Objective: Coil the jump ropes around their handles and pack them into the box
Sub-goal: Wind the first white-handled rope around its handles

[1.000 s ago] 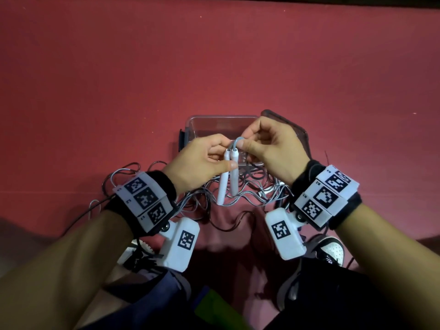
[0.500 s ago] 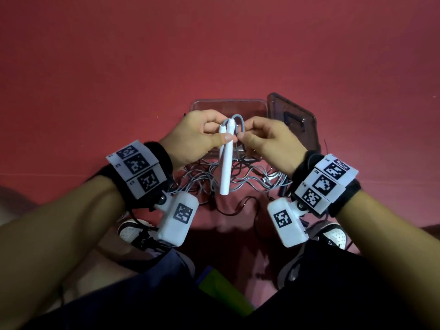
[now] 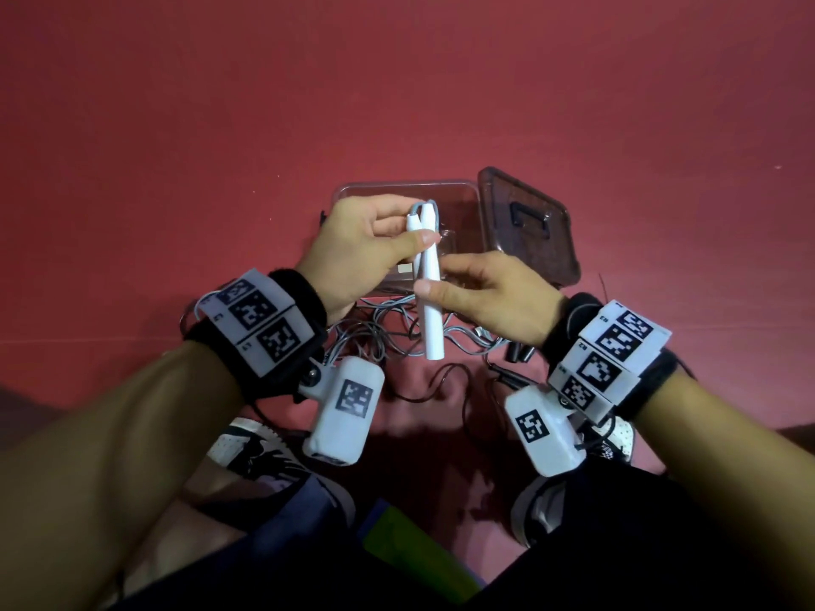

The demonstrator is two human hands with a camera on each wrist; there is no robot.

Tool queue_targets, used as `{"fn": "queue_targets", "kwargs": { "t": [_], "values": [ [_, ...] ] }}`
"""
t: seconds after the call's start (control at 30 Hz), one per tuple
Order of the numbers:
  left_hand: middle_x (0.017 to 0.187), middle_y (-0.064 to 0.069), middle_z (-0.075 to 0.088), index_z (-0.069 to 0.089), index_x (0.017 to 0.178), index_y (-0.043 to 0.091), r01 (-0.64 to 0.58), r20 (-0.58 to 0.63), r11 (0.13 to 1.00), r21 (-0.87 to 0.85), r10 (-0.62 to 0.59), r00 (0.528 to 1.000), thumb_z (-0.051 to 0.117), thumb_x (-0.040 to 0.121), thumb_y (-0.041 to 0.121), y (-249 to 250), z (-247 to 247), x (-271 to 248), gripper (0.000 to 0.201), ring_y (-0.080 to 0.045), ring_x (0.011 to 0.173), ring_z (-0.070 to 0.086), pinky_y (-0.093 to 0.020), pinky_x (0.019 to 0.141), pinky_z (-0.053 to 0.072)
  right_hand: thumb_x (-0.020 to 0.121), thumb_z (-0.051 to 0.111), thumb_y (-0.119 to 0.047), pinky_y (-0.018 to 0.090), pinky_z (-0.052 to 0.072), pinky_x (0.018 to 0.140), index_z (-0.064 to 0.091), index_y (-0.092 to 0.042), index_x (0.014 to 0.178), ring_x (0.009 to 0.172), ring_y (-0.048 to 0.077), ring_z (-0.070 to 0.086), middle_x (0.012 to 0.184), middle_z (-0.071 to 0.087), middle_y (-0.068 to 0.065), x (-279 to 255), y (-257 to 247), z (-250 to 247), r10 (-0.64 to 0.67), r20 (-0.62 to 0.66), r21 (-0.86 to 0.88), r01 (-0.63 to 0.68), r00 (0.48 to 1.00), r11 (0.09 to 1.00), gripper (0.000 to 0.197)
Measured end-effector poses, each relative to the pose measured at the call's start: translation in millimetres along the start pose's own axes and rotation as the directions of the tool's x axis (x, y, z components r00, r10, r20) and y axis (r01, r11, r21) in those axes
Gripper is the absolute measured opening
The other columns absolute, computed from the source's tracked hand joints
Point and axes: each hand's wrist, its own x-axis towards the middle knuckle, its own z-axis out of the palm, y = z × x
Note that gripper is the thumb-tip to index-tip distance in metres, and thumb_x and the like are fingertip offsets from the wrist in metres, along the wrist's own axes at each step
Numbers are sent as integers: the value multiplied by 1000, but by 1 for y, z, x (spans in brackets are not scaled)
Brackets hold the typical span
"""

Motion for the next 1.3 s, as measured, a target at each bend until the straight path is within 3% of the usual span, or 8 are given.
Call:
{"fn": "queue_targets", "kwargs": {
  "t": [0.17,0.43,0.57,0.73,0.93,1.03,1.13,1.3],
  "values": [
    [79,3,71,72,102,11,34,-44,999,-36,-35,998,73,87,-4,0,2,5,21,-11,72,64,-27,74,58,94,68,-22,9,31,48,72,-15,81,40,2,37,45,43,-15,0,-5,3,66,-31,221,-57,997,974,15],
    [94,-9,75,74,105,8,96,-31,990,-103,-99,995,73,89,4,-4,0,3,17,-17,86,69,-36,91,57,93,68,-11,10,26,45,69,5,79,42,5,27,53,34,-3,3,-5,7,64,-46,356,-44,997,933,21],
    [102,-18,76,76,104,5,104,24,991,-78,-103,994,76,88,16,-10,-2,3,19,-22,94,69,-46,102,53,92,69,-11,12,31,50,75,-6,83,46,4,32,54,41,9,4,-5,6,39,-69,386,-9,997,923,12],
    [91,-17,74,75,101,-3,171,122,980,-97,-159,980,75,86,23,-14,-3,2,30,-18,82,67,-34,88,55,89,71,-26,42,51,73,80,-17,101,70,29,55,87,60,42,8,-4,8,-12,-76,420,43,997,907,18],
    [91,-17,74,74,100,-1,187,128,976,-112,-172,977,70,90,17,-13,-2,0,21,-24,88,70,-41,96,56,89,70,-34,68,46,89,79,-13,102,106,59,54,108,58,42,10,0,8,8,-63,395,18,998,919,26],
    [102,-33,69,75,100,-3,179,124,978,-106,-166,978,75,88,22,-14,-5,1,27,-32,92,68,-49,100,55,83,68,-53,58,51,90,79,-22,103,102,48,63,103,69,28,10,0,9,11,-43,333,4,999,943,39],
    [95,-25,62,72,98,-8,170,84,977,-125,-160,984,76,85,26,-16,-7,4,36,-31,87,56,-47,92,54,87,64,-59,43,57,86,78,-29,105,90,27,72,95,76,12,10,1,7,13,-24,263,-7,1000,965,37],
    [91,-18,63,73,101,-9,121,-27,978,-170,-128,991,69,94,14,-14,-13,6,24,-20,79,50,-24,71,45,94,55,-57,27,40,60,76,-27,92,51,4,45,59,57,-9,8,3,4,45,-14,75,-44,999,996,37]
  ]
}}
